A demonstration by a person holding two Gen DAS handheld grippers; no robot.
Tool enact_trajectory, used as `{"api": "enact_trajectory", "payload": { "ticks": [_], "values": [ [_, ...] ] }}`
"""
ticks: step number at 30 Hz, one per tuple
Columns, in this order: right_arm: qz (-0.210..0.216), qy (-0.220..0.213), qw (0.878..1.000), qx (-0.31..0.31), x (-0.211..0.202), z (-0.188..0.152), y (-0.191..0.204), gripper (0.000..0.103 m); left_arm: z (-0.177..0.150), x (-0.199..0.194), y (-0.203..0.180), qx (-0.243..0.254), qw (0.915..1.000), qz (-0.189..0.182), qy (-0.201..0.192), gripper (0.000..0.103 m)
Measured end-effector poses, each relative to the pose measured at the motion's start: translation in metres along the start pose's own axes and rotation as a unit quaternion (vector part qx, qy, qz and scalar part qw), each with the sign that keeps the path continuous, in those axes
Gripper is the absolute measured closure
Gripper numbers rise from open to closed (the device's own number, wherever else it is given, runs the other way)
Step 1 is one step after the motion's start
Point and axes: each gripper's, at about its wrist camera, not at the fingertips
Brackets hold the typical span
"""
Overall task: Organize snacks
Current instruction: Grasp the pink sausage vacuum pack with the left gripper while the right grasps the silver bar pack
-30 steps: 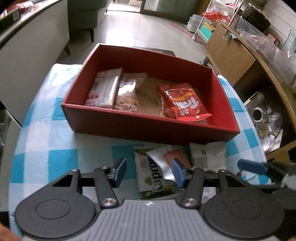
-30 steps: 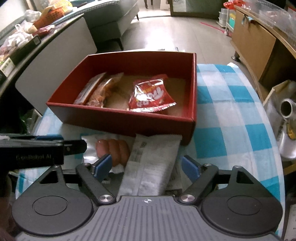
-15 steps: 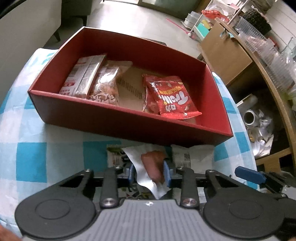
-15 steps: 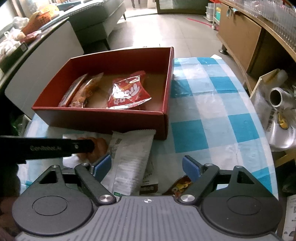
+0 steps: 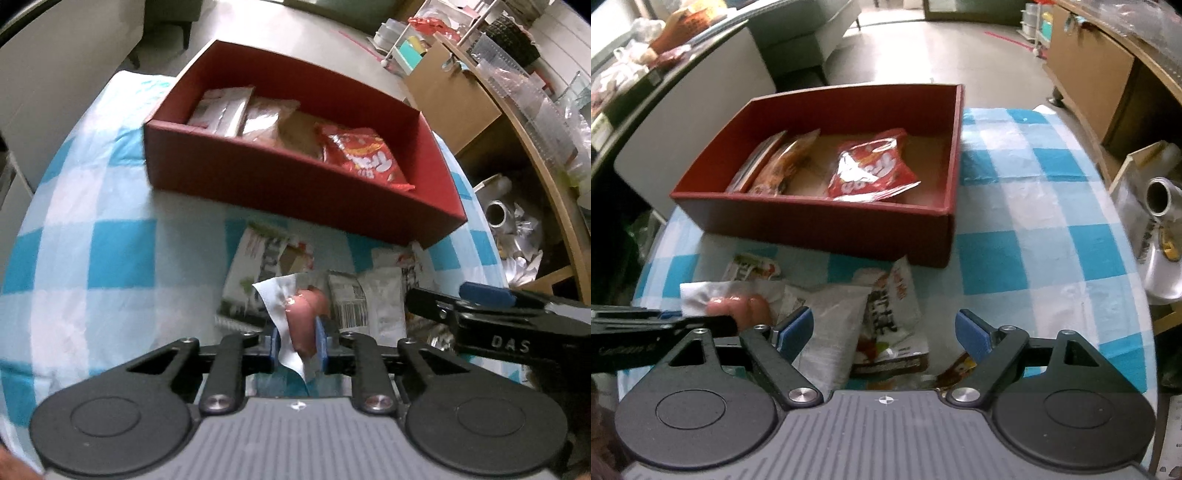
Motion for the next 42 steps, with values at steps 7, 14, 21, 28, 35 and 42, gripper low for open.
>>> {"api": "enact_trajectory", "payload": {
  "ticks": [7, 14, 21, 28, 35, 42],
  "values": [
    [0.018, 0.031, 0.998, -0.047, 0.007, -0.020, 0.029, 0.009, -0.023, -0.012, 0.006, 0.002, 0.9999, 0.000, 0.016, 0.086],
    [0.000, 0.062, 0.995, -0.073, 0.028, -0.042, 0.044, 0.008, -0.042, -0.021, 0.017, -0.005, 0.9994, -0.018, 0.030, 0.083],
    [-0.023, 0.044, 0.994, -0.102, 0.043, -0.054, 0.059, 0.000, -0.046, -0.018, 0.019, -0.011, 0.9993, -0.017, 0.033, 0.069],
    [-0.005, 0.006, 0.992, -0.130, 0.040, -0.062, 0.049, 0.000, -0.047, 0.002, 0.005, 0.017, 0.9984, -0.004, 0.054, 0.067],
    [-0.015, 0.026, 0.990, -0.135, 0.029, -0.053, 0.046, 0.029, -0.045, -0.004, -0.004, 0.025, 0.9990, -0.016, 0.034, 0.081],
    [0.000, 0.035, 0.994, -0.106, 0.016, -0.049, 0.034, 0.045, -0.042, -0.012, -0.001, 0.016, 0.9994, -0.023, 0.022, 0.085]
  ]
}}
Point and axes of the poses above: each gripper's, at about its wrist camera, not at the fingertips, and x roughly the way its jaws point, y to its left, z to its top, and after that the axes turned 15 degrees about x, right-handed
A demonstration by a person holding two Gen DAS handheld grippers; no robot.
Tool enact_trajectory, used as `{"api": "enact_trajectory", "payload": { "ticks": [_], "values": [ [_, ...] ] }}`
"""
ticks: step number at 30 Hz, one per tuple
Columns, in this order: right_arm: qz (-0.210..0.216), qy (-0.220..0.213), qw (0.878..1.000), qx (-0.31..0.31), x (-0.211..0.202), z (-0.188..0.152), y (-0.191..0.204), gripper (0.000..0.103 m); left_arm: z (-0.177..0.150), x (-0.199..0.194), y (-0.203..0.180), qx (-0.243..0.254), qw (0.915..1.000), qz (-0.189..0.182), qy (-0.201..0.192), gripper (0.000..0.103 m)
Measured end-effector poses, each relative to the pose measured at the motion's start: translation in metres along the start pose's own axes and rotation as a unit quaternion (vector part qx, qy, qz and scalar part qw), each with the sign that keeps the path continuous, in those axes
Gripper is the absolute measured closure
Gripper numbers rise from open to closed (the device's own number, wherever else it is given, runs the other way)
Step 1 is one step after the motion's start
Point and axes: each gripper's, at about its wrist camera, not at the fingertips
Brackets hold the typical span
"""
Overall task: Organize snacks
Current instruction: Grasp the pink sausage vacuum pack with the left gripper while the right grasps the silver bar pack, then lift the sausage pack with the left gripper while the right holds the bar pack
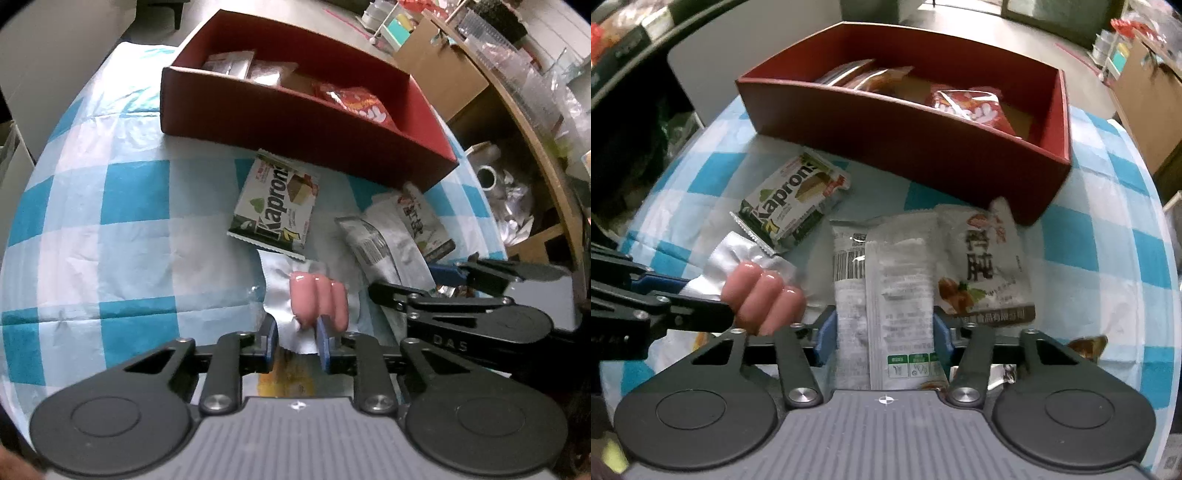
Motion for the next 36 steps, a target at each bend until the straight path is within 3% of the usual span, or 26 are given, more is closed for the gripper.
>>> {"api": "enact_trajectory", "payload": {
  "ticks": [10, 17, 22, 24, 26, 28, 30, 33, 36],
  "values": [
    [0.042, -0.032, 0.998, 0.035, -0.030, -0.004, -0.007, 0.047, 0.003, -0.018, 0.004, -0.005, 0.9994, -0.018, -0.028, 0.085],
    [0.067, -0.064, 0.994, 0.066, -0.049, 0.004, -0.017, 0.047, 0.002, 0.001, -0.003, -0.003, 0.9999, -0.015, -0.008, 0.085],
    [0.070, -0.065, 0.993, 0.075, -0.048, 0.007, -0.022, 0.046, 0.012, 0.005, -0.003, -0.012, 0.9994, -0.028, -0.016, 0.077],
    [0.076, -0.069, 0.992, 0.079, -0.052, 0.008, -0.025, 0.046, 0.014, -0.004, -0.007, 0.026, 0.9993, -0.018, -0.021, 0.072],
    [0.085, -0.074, 0.990, 0.083, -0.057, 0.009, -0.031, 0.046, 0.012, -0.016, -0.012, 0.070, 0.9968, 0.015, -0.037, 0.070],
    [0.093, -0.078, 0.988, 0.092, -0.061, 0.011, -0.039, 0.046, 0.014, -0.023, -0.024, 0.138, 0.9890, 0.036, -0.040, 0.069],
    [0.097, -0.078, 0.987, 0.098, -0.064, 0.012, -0.045, 0.046, 0.015, -0.026, -0.039, 0.220, 0.9731, 0.059, -0.035, 0.066],
    [0.111, -0.079, 0.986, 0.097, -0.069, 0.013, -0.048, 0.045, 0.023, -0.017, -0.065, 0.333, 0.9394, 0.079, -0.004, 0.061],
    [0.117, -0.075, 0.986, 0.093, -0.069, 0.009, -0.049, 0.045, 0.025, -0.003, -0.088, 0.432, 0.8968, 0.094, 0.018, 0.055]
  ]
}}
Point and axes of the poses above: each gripper's, at about its wrist camera, not at the fingertips, and x roughly the way its jaws point, y to its left, z to its top, and after that the axes turned 15 degrees about x, right-handed
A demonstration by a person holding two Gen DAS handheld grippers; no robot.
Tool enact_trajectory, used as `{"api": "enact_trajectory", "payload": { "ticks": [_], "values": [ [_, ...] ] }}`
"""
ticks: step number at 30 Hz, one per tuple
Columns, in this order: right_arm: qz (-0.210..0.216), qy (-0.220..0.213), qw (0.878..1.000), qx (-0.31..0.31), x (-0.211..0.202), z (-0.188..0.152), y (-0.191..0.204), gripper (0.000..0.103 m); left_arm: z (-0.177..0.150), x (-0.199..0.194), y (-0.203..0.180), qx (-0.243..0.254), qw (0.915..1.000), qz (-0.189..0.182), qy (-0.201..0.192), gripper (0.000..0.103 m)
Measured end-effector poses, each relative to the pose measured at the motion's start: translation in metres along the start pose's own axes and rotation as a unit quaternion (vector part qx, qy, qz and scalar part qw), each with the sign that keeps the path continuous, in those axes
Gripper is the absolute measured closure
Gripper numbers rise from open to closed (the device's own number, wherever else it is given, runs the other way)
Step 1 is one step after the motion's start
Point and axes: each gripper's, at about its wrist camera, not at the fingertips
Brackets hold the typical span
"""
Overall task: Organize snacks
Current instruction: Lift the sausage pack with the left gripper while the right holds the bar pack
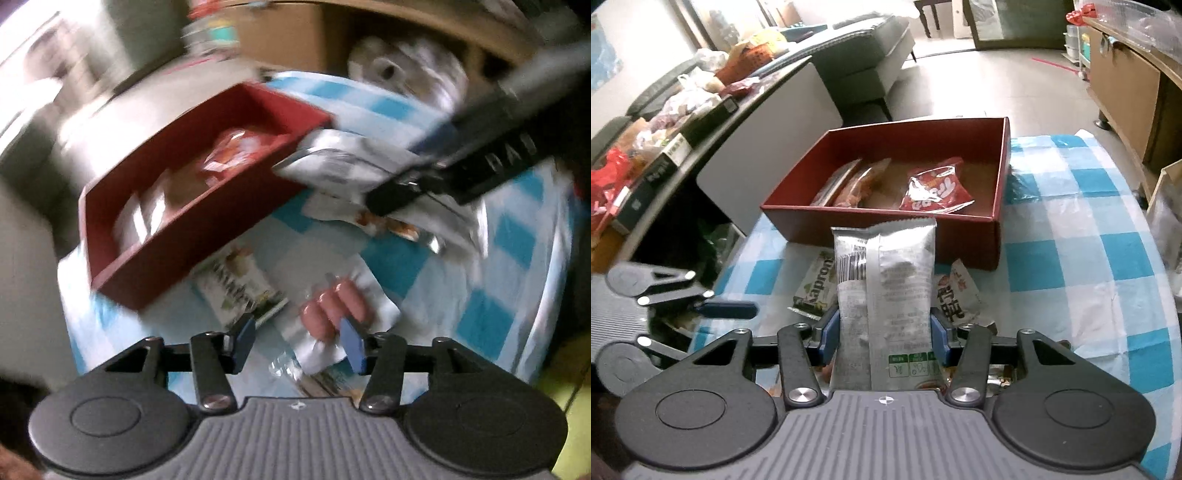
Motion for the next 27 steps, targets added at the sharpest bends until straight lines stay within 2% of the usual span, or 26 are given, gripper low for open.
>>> {"api": "enact_trajectory", "payload": {
  "ticks": [2, 4, 7, 10, 12, 16, 23, 24, 27],
  "values": [
    [-0.001, 0.006, 1.000, 0.004, 0.000, -0.003, -0.006, 0.044, 0.006, 0.008, -0.008, 0.049, 0.9988, -0.007, 0.001, 0.052],
    [-0.006, 0.015, 1.000, 0.010, 0.003, -0.004, -0.013, 0.044, 0.011, 0.021, -0.014, 0.081, 0.9961, -0.033, 0.012, 0.051],
    [-0.013, 0.025, 1.000, 0.012, 0.009, -0.004, -0.017, 0.044, 0.015, 0.037, -0.021, 0.132, 0.9902, -0.038, 0.026, 0.051],
    [-0.013, 0.033, 0.999, 0.012, 0.015, -0.003, -0.018, 0.044, 0.020, 0.056, -0.021, 0.149, 0.9857, -0.069, 0.038, 0.046],
    [-0.012, 0.039, 0.999, 0.012, 0.018, -0.003, -0.018, 0.044, 0.022, 0.059, -0.020, 0.153, 0.9852, -0.072, 0.028, 0.042],
    [-0.015, 0.041, 0.999, 0.015, 0.020, -0.002, -0.018, 0.044, 0.017, 0.055, -0.017, 0.104, 0.9908, -0.077, 0.039, 0.045],
    [-0.010, 0.038, 0.999, 0.006, 0.017, -0.003, -0.012, 0.044, -0.009, 0.038, -0.029, -0.015, 0.9973, -0.050, 0.051, 0.048],
    [-0.010, 0.037, 0.999, 0.004, 0.017, -0.004, -0.011, 0.044, -0.012, 0.034, -0.029, -0.033, 0.9970, -0.054, 0.044, 0.061],
    [-0.007, 0.033, 0.999, 0.003, 0.015, -0.003, -0.009, 0.044, -0.022, 0.025, -0.023, -0.082, 0.9942, -0.059, 0.036, 0.063]
  ]
}}
Point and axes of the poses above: each gripper's, at about its wrist camera, not at the fingertips, and x roughly the way its jaws point, y to its left, z to its top, and after that the axes turned 15 degrees about x, right-handed
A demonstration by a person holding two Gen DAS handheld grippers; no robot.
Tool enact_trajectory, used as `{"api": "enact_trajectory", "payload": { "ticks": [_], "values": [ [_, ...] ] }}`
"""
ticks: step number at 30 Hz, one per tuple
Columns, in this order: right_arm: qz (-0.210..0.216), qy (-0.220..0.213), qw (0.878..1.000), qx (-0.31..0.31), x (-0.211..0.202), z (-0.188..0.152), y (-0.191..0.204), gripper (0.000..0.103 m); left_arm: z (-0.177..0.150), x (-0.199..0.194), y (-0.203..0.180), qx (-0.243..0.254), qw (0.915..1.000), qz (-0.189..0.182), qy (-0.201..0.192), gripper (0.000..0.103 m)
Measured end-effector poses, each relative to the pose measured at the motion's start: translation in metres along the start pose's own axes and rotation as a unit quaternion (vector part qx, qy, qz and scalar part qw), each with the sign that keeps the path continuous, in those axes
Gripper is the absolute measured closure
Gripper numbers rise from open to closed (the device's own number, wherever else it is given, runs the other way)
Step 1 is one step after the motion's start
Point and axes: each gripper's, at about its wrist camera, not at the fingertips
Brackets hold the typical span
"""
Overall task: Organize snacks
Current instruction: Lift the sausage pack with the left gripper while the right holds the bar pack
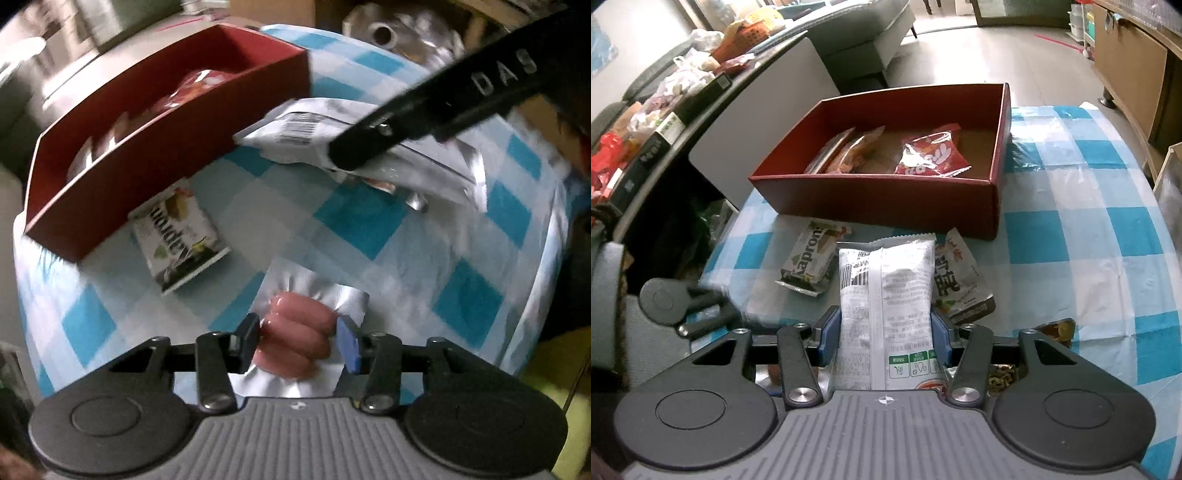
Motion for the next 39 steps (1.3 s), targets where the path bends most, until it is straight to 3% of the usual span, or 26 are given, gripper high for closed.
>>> {"api": "enact_trajectory", "payload": {
  "ticks": [2, 5, 9, 11, 12, 17, 20, 22, 29, 36, 39],
  "values": [
    [-0.001, -0.002, 1.000, -0.001, -0.001, 0.000, 0.001, 0.044, -0.005, 0.001, -0.004, 0.010, 0.9999, -0.002, 0.009, 0.062],
    [-0.001, -0.001, 1.000, 0.002, 0.001, 0.000, 0.001, 0.044, -0.006, 0.003, -0.018, 0.049, 0.9984, 0.010, 0.025, 0.035],
    [0.004, 0.001, 1.000, -0.005, 0.001, -0.001, 0.006, 0.043, -0.003, 0.017, -0.020, 0.056, 0.9975, 0.024, 0.036, 0.021],
    [0.007, 0.000, 1.000, -0.007, 0.000, 0.000, 0.006, 0.043, -0.001, 0.018, -0.013, 0.026, 0.9991, 0.016, 0.029, 0.029],
    [0.006, -0.001, 1.000, -0.008, 0.000, 0.000, 0.006, 0.043, -0.001, 0.018, -0.010, 0.008, 0.9997, 0.007, 0.024, 0.038],
    [-0.014, 0.008, 1.000, -0.003, 0.008, -0.001, -0.002, 0.043, -0.003, 0.013, -0.013, -0.013, 0.9996, 0.024, 0.010, 0.040],
    [-0.030, 0.028, 0.999, -0.003, 0.017, -0.007, -0.010, 0.043, -0.011, 0.009, -0.010, -0.051, 0.9984, 0.024, -0.002, 0.041],
    [-0.035, 0.038, 0.999, -0.011, 0.019, -0.013, -0.009, 0.036, -0.016, 0.003, -0.005, -0.073, 0.9970, 0.021, -0.011, 0.041],
    [-0.052, 0.070, 0.995, -0.052, 0.043, -0.024, 0.014, 0.032, -0.039, -0.022, 0.022, -0.160, 0.9856, 0.027, -0.049, 0.041],
    [-0.078, 0.066, 0.990, -0.096, 0.064, -0.043, 0.038, 0.002, -0.056, -0.013, 0.048, -0.219, 0.9752, 0.016, -0.028, 0.041],
    [-0.101, 0.058, 0.986, -0.116, 0.069, -0.054, 0.044, 0.000, -0.059, -0.015, 0.053, -0.232, 0.9721, 0.007, -0.032, 0.041]
  ]
}}
Point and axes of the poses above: each gripper's, at about its wrist camera, not at the fingertips, and x roughly the way its jaws point, y to its left, z to its top, and after that the axes turned 15 degrees about x, right-handed
